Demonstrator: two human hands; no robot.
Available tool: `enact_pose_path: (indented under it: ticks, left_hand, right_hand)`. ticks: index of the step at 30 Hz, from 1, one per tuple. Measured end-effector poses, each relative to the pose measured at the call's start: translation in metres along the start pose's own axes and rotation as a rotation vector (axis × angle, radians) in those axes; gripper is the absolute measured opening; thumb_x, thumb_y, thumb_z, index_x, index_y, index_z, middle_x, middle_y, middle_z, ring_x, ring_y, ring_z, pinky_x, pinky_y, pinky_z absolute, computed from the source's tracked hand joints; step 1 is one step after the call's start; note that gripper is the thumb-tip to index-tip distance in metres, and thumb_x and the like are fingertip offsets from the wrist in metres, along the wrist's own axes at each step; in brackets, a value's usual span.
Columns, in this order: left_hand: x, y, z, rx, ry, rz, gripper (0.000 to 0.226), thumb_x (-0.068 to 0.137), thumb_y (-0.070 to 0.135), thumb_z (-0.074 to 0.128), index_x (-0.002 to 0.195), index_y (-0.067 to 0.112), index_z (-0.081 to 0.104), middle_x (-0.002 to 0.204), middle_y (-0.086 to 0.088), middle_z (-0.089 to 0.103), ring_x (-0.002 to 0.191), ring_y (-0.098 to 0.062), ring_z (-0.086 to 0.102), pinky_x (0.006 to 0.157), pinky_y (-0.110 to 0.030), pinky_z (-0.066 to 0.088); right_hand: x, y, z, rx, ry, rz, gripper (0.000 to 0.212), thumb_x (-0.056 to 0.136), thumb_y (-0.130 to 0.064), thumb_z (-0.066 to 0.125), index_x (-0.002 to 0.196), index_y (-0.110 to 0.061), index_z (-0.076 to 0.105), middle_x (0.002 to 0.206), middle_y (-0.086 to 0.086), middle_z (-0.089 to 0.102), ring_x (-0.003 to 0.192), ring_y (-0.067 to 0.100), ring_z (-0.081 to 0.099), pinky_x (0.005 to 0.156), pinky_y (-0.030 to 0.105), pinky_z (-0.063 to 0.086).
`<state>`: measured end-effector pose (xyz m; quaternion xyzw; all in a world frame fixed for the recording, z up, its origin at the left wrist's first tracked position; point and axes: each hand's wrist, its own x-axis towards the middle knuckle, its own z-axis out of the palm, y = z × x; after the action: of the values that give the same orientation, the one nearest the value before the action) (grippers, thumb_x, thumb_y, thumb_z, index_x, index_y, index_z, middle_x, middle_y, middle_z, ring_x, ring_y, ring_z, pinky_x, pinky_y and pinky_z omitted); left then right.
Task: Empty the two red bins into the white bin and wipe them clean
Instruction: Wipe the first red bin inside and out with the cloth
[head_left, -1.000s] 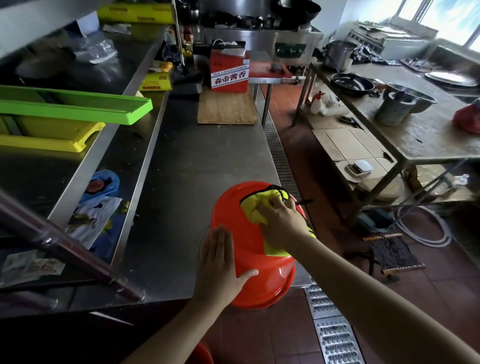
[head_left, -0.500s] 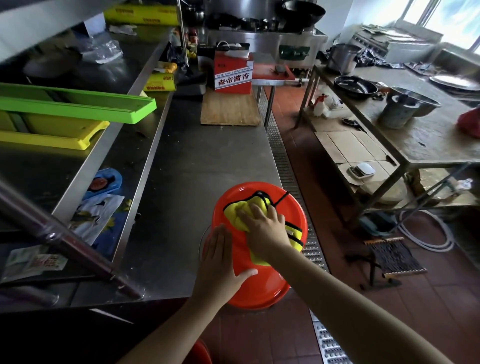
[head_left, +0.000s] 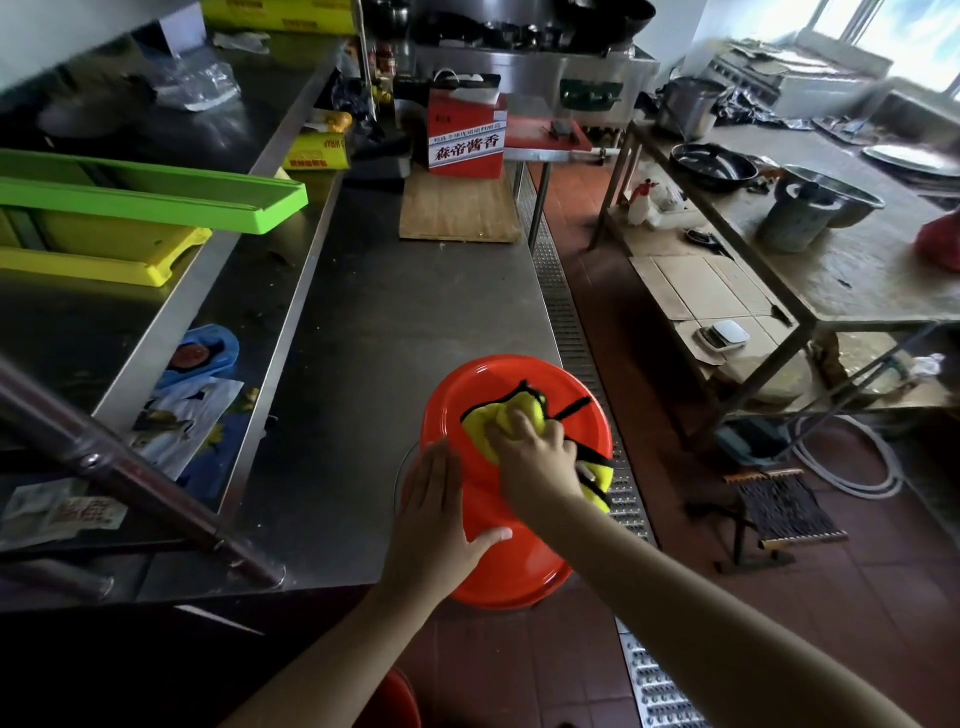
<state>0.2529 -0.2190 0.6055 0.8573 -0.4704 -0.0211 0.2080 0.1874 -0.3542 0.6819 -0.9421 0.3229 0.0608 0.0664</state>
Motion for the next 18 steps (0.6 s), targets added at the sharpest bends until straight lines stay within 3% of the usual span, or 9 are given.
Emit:
enact_pose_path:
  ticks: [3, 5, 10, 15, 18]
  left_hand:
    - [-0.002, -0.001, 0.000, 0.000, 0.032, 0.020, 0.115, 0.075, 0.085, 0.039, 0.152, 0.000, 0.025, 0.158, -0.017, 0.025, 0.147, -0.026, 0.022, 0.117, -0.043, 0.029]
    - [-0.004, -0.002, 0.000, 0.019, 0.023, 0.010, 0.117, 0.074, 0.085, 0.044, 0.153, 0.002, 0.022, 0.160, -0.015, 0.022, 0.148, -0.026, 0.021, 0.118, -0.043, 0.028]
    - [0.000, -0.001, -0.004, 0.091, -0.011, -0.001, 0.121, 0.075, 0.090, 0.037, 0.156, 0.008, 0.002, 0.164, -0.011, 0.000, 0.151, -0.025, 0.004, 0.121, -0.044, 0.019]
    - [-0.002, -0.002, 0.001, 0.082, 0.007, -0.005, 0.120, 0.075, 0.090, 0.035, 0.156, 0.006, 0.007, 0.163, -0.013, 0.007, 0.150, -0.027, 0.012, 0.119, -0.045, 0.022]
    - [0.001, -0.004, 0.005, 0.052, 0.045, 0.033, 0.117, 0.077, 0.085, 0.043, 0.152, -0.002, 0.023, 0.160, -0.019, 0.020, 0.148, -0.030, 0.021, 0.117, -0.047, 0.029]
  right_hand:
    - [-0.010, -0.010, 0.006, -0.011, 0.027, -0.156, 0.059, 0.096, -0.016, 0.050, 0.149, -0.039, 0.035, 0.158, 0.001, 0.021, 0.125, 0.043, 0.031, 0.103, 0.056, 0.035]
    - [-0.012, 0.004, 0.003, -0.088, 0.039, -0.193, 0.057, 0.098, -0.018, 0.046, 0.149, -0.041, 0.036, 0.158, 0.000, 0.022, 0.126, 0.042, 0.033, 0.103, 0.055, 0.036]
    - [-0.003, 0.069, -0.024, -0.222, 0.044, 0.103, 0.057, 0.088, -0.014, 0.057, 0.139, -0.038, 0.045, 0.153, 0.002, 0.027, 0.116, 0.040, 0.042, 0.099, 0.048, 0.040]
    - [-0.018, 0.054, -0.010, -0.137, 0.011, 0.073, 0.066, 0.084, -0.009, 0.056, 0.142, -0.037, 0.040, 0.156, 0.006, 0.018, 0.120, 0.042, 0.037, 0.102, 0.052, 0.040]
    - [-0.033, 0.025, 0.006, -0.017, 0.009, -0.062, 0.060, 0.091, -0.013, 0.048, 0.144, -0.040, 0.039, 0.159, 0.004, 0.016, 0.122, 0.042, 0.032, 0.103, 0.054, 0.038]
